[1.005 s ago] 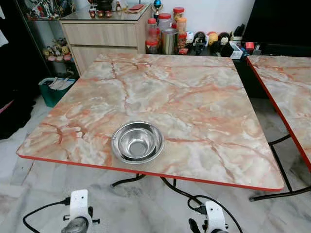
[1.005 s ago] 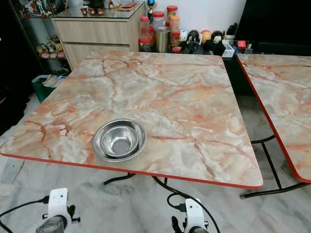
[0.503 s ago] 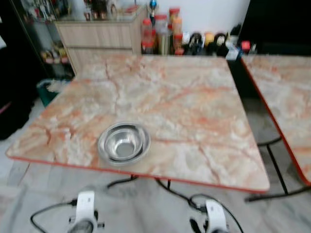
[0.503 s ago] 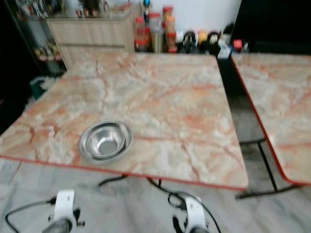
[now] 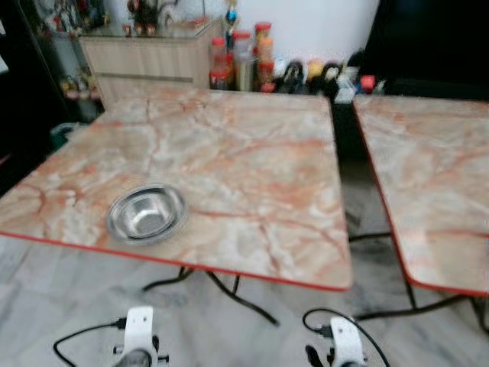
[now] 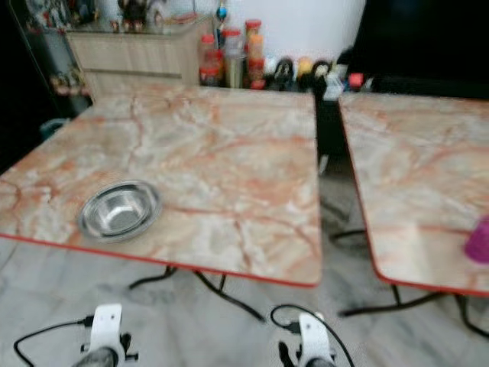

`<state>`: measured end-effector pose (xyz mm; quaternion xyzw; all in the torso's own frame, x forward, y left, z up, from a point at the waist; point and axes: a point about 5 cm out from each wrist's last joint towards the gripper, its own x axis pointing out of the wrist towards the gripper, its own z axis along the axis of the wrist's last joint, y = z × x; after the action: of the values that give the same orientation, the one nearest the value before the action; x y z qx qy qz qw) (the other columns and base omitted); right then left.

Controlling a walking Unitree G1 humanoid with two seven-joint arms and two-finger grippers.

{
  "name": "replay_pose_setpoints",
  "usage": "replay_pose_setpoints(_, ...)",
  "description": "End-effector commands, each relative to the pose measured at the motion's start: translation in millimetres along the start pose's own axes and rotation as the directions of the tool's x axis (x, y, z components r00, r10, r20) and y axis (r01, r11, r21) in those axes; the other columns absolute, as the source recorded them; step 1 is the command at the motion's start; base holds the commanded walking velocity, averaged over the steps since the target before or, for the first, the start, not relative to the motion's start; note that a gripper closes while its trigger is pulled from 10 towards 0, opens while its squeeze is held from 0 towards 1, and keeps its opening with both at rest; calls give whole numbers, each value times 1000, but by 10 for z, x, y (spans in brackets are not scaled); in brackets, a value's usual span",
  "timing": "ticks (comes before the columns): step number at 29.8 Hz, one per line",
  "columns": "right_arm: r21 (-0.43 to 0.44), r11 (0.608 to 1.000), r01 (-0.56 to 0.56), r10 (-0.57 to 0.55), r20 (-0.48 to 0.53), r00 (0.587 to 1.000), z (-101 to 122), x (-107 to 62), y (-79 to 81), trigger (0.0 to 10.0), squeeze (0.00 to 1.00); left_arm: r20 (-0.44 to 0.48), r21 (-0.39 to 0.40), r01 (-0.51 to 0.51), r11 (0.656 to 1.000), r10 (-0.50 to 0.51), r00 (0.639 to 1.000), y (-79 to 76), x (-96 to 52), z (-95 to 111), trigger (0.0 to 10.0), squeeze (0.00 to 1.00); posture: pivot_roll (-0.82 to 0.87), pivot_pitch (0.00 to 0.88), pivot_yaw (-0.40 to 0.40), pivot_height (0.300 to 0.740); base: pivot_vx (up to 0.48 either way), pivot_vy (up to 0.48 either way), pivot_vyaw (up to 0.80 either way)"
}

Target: Setting the table

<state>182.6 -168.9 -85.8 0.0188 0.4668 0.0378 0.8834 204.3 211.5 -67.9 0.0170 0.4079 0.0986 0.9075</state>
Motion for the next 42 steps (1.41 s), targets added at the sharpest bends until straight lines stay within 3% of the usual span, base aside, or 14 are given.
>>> replay_pose_setpoints(1,3,1000,-2,2,9,1000,32,7,13,10000,0,10,2,3,1000,-3,1000,-14,8,38,10000,0,48,0,1,740,0,-480,0)
replay_pose_setpoints(27,14,1000,6,-7,24,1000,27,5,24,10000,0,20,1,18,1000,-18,1000,-60,16,80,10000,0,18,0,4,740,0,-473,0)
replay_pose_setpoints(42,18,1000,0,0,20,1000,-12,2,52,10000,0,20,-49,6,999,-5,1000,-6,7,40,10000,0,27,0,13,740,0,0,0)
